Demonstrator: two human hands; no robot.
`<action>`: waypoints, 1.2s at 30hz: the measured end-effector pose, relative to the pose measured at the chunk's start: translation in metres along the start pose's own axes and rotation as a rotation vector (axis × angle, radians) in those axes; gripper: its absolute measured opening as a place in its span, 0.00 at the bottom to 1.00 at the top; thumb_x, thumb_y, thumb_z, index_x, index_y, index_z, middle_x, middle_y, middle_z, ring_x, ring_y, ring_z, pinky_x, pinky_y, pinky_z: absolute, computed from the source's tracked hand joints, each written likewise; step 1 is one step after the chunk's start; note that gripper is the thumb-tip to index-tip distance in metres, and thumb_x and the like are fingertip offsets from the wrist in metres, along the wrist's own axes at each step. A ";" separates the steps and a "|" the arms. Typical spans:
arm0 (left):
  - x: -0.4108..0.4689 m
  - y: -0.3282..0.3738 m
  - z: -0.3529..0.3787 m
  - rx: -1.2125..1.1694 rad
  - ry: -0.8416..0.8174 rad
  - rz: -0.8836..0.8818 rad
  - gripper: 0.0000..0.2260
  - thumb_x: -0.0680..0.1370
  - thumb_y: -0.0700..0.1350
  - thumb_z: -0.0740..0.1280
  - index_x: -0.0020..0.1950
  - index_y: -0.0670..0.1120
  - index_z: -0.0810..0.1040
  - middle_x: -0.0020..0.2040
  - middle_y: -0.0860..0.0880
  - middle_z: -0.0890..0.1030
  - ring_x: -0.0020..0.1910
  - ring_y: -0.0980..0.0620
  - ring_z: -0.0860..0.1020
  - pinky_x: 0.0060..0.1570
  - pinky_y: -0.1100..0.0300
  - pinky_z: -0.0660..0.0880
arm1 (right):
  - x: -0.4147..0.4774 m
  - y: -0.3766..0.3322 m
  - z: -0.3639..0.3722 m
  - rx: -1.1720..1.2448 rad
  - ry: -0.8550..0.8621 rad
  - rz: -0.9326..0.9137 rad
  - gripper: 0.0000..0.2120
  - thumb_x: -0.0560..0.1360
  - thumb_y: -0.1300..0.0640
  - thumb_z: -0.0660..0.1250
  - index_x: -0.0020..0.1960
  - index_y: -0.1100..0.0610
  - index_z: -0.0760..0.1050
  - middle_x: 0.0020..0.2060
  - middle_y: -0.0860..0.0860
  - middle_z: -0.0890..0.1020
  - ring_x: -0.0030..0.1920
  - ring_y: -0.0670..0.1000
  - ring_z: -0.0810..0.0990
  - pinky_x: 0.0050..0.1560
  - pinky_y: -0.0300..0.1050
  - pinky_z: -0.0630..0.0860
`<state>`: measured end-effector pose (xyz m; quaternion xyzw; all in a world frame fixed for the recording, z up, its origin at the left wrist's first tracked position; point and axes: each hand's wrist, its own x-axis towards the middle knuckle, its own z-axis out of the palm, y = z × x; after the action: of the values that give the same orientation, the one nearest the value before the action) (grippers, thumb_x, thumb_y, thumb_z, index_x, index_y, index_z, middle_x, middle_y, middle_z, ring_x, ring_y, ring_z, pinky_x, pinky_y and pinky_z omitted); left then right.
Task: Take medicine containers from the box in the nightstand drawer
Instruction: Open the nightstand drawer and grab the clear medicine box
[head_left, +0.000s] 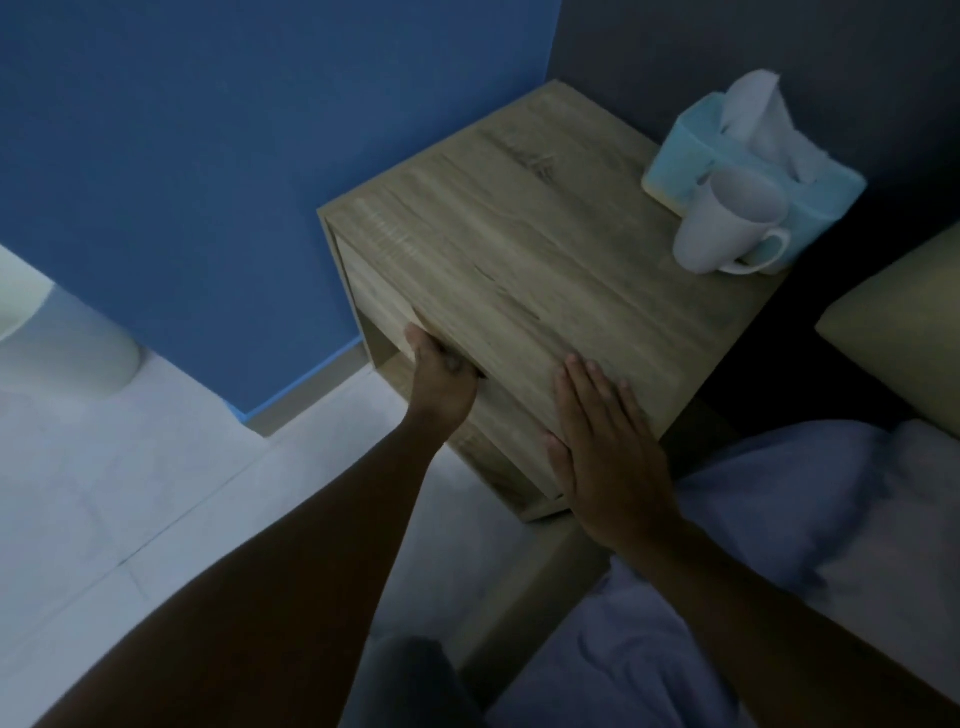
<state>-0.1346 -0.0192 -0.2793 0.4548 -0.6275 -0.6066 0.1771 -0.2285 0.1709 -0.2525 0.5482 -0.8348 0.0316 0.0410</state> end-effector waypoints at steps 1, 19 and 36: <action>0.000 -0.002 0.002 -0.046 -0.003 -0.010 0.41 0.77 0.46 0.68 0.79 0.47 0.42 0.76 0.47 0.63 0.74 0.49 0.64 0.68 0.57 0.67 | 0.000 0.000 0.000 0.001 0.002 0.001 0.30 0.83 0.45 0.50 0.79 0.60 0.58 0.79 0.57 0.61 0.79 0.55 0.59 0.77 0.57 0.59; -0.052 -0.064 -0.083 -0.085 -0.078 -0.113 0.33 0.79 0.49 0.65 0.79 0.57 0.50 0.68 0.54 0.70 0.49 0.62 0.76 0.29 0.77 0.74 | 0.001 0.000 -0.007 0.043 -0.069 0.007 0.31 0.82 0.45 0.48 0.81 0.57 0.51 0.81 0.53 0.55 0.80 0.53 0.53 0.79 0.56 0.53; -0.107 -0.085 -0.140 0.058 -0.029 -0.258 0.39 0.80 0.48 0.64 0.80 0.52 0.39 0.79 0.47 0.60 0.70 0.44 0.69 0.54 0.55 0.71 | 0.003 0.001 -0.006 -0.002 -0.085 -0.015 0.32 0.80 0.48 0.59 0.80 0.59 0.55 0.79 0.57 0.59 0.79 0.57 0.58 0.77 0.59 0.56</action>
<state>0.0603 -0.0067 -0.2942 0.5280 -0.5835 -0.6124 0.0754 -0.2300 0.1695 -0.2461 0.5553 -0.8316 0.0073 0.0065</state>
